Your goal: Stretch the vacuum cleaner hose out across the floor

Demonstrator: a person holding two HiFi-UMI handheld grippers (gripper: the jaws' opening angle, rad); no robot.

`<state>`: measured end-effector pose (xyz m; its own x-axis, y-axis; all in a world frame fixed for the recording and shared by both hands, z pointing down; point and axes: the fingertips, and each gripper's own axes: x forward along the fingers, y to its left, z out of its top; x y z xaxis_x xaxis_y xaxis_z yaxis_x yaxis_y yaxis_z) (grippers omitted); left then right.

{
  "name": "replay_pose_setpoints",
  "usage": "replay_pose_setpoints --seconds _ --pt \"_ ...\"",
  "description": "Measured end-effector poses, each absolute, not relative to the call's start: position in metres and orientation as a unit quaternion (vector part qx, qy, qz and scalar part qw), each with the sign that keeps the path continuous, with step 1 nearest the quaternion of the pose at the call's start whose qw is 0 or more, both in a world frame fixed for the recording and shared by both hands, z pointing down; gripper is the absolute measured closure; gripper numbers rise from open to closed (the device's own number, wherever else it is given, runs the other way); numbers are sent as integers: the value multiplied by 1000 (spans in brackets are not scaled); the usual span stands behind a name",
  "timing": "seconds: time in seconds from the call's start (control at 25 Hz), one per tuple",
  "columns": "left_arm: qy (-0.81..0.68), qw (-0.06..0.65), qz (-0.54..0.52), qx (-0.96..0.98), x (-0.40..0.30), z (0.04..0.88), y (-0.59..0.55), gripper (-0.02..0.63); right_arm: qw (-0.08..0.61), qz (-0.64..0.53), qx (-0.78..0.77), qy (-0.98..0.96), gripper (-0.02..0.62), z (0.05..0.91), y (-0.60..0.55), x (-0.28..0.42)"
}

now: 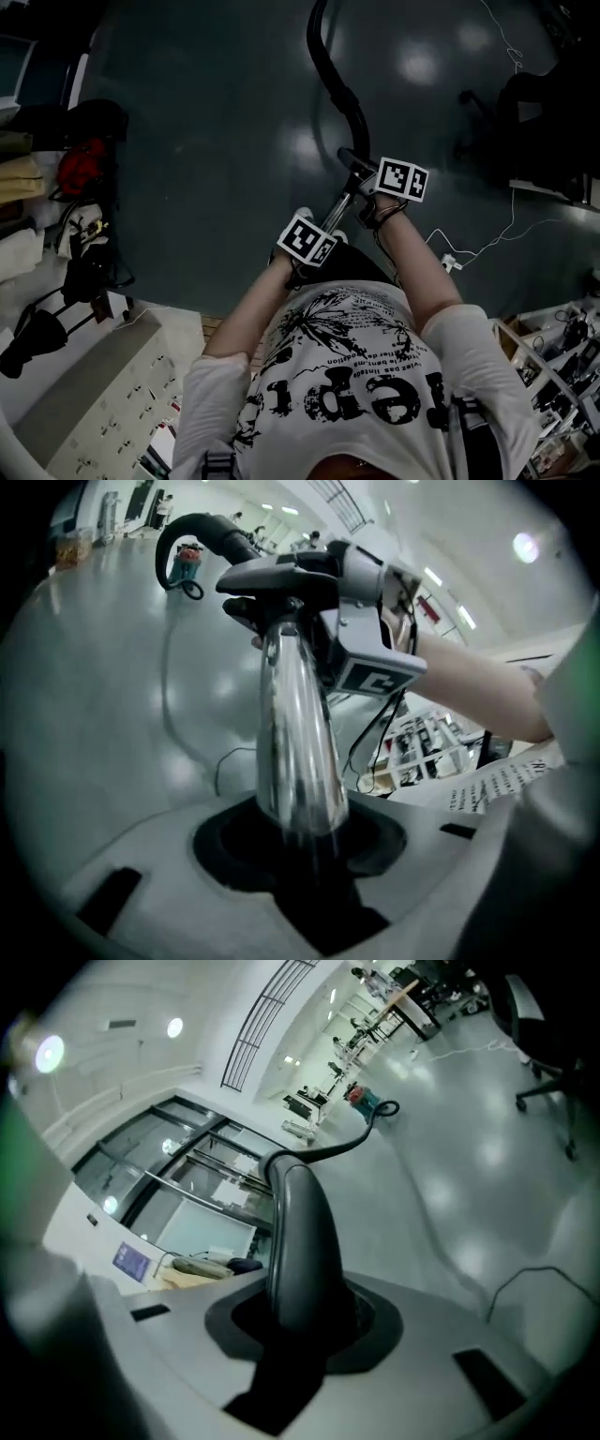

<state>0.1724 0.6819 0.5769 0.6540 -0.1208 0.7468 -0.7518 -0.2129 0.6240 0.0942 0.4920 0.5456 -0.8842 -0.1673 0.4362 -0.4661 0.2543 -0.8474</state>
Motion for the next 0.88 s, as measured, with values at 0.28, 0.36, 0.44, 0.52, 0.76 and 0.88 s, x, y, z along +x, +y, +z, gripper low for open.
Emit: replay_pose_setpoints --seconds 0.28,0.36,0.44,0.52,0.76,0.88 --pt "-19 545 84 834 199 542 692 419 63 596 106 -793 549 499 497 69" --pt "32 545 58 836 197 532 696 419 45 602 79 -793 563 487 501 62" --pt "46 548 57 834 196 531 696 419 35 600 63 -797 566 480 503 59" --pt "28 548 81 832 195 538 691 483 28 596 56 -801 568 477 502 61" --pt "-67 566 182 801 164 561 700 569 40 590 37 -805 568 481 515 38" --pt "-120 578 244 770 136 582 721 569 226 488 116 -835 492 530 530 32"
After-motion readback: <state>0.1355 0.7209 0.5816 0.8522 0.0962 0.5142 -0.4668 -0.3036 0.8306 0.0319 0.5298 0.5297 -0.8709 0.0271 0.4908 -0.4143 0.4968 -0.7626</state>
